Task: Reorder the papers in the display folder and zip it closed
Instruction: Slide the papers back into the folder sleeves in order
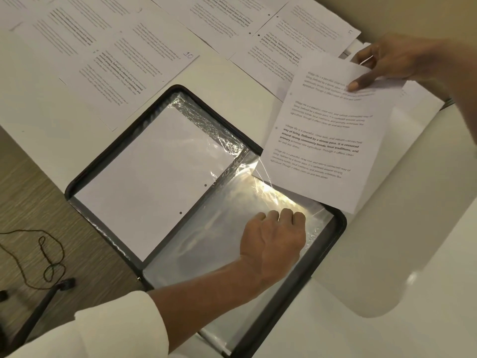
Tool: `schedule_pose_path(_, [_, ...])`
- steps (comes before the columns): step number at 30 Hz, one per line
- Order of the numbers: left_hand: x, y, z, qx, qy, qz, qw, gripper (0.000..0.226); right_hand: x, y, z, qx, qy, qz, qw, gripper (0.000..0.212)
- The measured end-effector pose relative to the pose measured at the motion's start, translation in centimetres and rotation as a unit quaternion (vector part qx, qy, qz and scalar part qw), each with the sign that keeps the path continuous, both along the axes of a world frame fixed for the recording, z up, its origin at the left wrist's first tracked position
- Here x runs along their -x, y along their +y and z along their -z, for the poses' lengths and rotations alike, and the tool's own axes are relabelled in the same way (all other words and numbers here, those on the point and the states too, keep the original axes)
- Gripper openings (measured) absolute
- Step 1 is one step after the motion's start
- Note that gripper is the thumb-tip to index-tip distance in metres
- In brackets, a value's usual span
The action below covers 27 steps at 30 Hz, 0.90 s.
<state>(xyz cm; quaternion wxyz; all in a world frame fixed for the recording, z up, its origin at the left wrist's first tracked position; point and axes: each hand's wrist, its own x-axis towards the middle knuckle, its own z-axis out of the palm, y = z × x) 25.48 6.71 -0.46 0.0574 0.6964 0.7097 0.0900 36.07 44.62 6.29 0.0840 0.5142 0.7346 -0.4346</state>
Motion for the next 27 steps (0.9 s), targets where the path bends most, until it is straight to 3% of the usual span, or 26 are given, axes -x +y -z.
schedule_pose_path(2, [0.1,-0.1,-0.1,-0.007,0.012,0.005,1.000,0.027,0.3,0.8,0.1,-0.021,0.026,-0.005,0.999,0.023])
schedule_pose_path(3, [0.0,-0.1,0.0,-0.010,0.015,0.009,1.000,0.026,0.8,0.9,-0.4,0.019,0.017,0.009,1.000,0.022])
schedule_pose_path(8, [-0.1,-0.2,0.5,-0.027,0.035,0.034,0.998,0.026,1.6,1.0,0.3,0.052,0.019,0.079,0.995,0.034])
schedule_pose_path(15, [0.5,0.3,1.3,-0.096,-0.034,-0.002,0.995,0.061,0.3,1.1,2.6,0.083,0.031,0.128,0.988,0.054])
schedule_pose_path(20, [3.5,1.2,2.4,-0.016,-0.061,-0.032,0.997,0.075,-0.7,0.1,3.3,0.097,0.039,0.185,0.977,0.040])
schedule_pose_path(24, [5.2,0.7,4.1,0.060,-0.058,-0.017,0.996,0.103,-1.0,-0.3,3.6,0.119,0.025,0.254,0.959,0.058])
schedule_pose_path(27, [5.6,0.1,4.9,0.079,-0.059,0.020,0.995,0.110,-0.7,-1.6,3.0,0.149,0.019,0.324,0.934,0.048])
